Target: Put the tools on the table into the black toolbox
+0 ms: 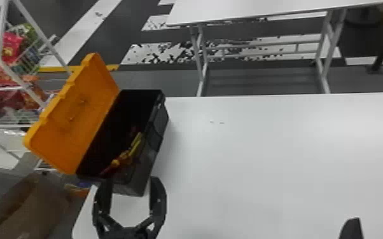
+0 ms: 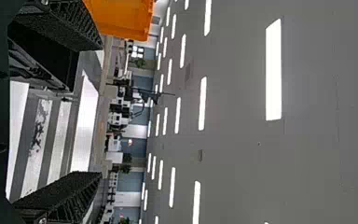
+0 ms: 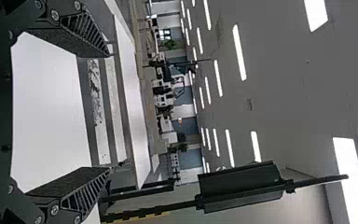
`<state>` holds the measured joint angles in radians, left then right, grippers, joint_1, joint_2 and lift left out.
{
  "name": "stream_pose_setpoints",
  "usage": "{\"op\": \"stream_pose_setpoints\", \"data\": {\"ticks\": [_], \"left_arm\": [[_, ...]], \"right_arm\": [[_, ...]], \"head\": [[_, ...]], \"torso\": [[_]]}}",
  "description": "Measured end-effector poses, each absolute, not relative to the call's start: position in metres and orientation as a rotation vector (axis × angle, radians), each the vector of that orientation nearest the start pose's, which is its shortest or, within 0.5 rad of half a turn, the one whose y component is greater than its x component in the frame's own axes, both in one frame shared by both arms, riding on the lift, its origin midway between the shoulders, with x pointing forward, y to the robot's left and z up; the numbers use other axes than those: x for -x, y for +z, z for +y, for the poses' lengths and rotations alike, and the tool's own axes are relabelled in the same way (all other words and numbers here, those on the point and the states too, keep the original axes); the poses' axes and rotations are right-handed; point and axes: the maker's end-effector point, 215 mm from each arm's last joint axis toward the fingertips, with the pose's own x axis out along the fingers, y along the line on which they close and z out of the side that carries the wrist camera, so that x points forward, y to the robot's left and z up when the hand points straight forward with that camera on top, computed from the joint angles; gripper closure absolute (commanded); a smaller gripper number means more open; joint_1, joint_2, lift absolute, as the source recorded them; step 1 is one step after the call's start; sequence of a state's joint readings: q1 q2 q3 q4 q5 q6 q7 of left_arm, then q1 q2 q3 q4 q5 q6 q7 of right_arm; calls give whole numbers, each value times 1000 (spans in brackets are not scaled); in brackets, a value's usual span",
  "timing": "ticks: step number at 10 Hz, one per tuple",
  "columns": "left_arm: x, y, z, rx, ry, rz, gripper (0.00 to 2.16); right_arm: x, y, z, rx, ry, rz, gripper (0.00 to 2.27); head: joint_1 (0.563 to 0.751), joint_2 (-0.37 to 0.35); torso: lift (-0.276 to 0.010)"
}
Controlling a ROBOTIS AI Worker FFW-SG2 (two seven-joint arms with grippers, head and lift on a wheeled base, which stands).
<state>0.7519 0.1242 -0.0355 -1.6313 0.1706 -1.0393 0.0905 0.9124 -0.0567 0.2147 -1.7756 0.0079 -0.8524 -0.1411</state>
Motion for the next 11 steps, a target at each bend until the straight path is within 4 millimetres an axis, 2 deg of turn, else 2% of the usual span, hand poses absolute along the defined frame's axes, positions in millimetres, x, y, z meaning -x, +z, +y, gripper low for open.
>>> {"op": "stream_pose_setpoints", "data": {"ticks": [4,11], "left_arm": [[-281,-341,292,84,98,-330,33],[-283,-343,290,92,82,-319,33]], "right_arm": [[-249,-374,-162,-152,24,-111,161],[-249,-378,-159,-156,21,-100,164]], "head": [[695,291],[695,293]], "torso": [[-75],[-75]]}}
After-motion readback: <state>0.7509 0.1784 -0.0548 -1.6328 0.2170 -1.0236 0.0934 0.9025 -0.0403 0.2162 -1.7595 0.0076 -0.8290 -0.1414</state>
